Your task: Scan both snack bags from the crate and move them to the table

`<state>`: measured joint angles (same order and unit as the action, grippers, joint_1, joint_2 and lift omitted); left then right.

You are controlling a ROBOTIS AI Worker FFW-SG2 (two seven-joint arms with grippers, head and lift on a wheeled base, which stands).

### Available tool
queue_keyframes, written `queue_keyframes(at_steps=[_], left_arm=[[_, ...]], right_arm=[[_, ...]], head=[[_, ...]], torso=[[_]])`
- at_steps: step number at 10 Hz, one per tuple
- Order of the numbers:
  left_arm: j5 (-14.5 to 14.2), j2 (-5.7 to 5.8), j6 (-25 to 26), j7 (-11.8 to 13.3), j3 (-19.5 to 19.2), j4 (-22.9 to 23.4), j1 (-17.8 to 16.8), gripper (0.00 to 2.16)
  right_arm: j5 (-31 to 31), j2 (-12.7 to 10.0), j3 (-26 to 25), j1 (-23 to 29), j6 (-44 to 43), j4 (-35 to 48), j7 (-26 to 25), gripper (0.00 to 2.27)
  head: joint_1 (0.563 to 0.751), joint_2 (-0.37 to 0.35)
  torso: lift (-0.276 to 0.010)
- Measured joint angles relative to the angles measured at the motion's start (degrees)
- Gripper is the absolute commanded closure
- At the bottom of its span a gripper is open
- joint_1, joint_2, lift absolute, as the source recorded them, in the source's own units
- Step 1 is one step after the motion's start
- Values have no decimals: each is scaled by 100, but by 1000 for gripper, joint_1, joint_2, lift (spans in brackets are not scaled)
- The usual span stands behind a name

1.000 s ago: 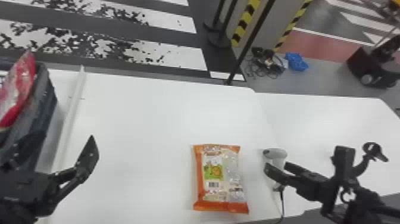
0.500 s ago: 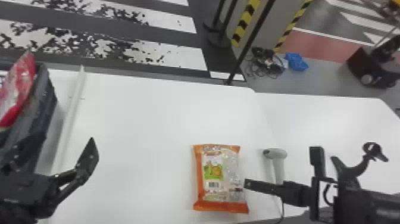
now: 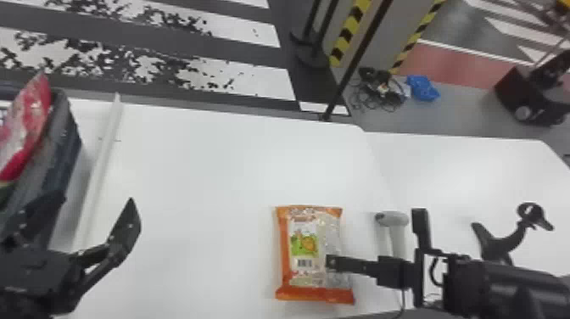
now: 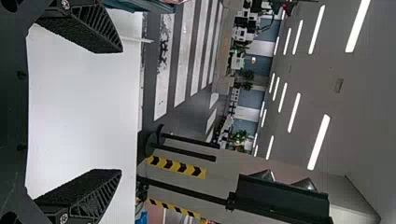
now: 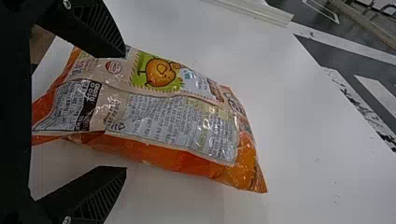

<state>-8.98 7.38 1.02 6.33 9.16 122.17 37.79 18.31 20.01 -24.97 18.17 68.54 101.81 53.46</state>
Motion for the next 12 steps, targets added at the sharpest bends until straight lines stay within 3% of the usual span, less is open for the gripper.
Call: queue_keyframes(at_steps=[1, 2, 3, 8, 10, 12], left_arm=[[1, 0, 2, 0, 8, 0, 1, 76], [2, 0, 2, 0, 15, 8, 11, 76], [2, 0, 2, 0, 18, 32, 21, 76], [2, 17, 29, 0, 51, 65, 27, 76], [2, 31, 142, 3, 88, 115, -8, 76], [2, 42, 302, 0, 112, 87, -82, 76]], right_arm=[[-48, -11, 146, -27, -30, -65, -8, 512], [-157, -19, 300, -40, -119, -103, 66, 1946], [-284, -22, 389, -47, -185, -112, 135, 2246], [-192, -54, 31, 292, -253, 353, 287, 2246], [134, -100, -418, 549, -20, 940, 287, 2246], [812, -258, -1179, 612, 90, 1233, 285, 2246]], head=[[695, -326], [695, -320], [695, -310], [695, -333], [695, -346], [695, -350]], torso=[[-87], [-87], [-87], [-87], [-87], [-87]])
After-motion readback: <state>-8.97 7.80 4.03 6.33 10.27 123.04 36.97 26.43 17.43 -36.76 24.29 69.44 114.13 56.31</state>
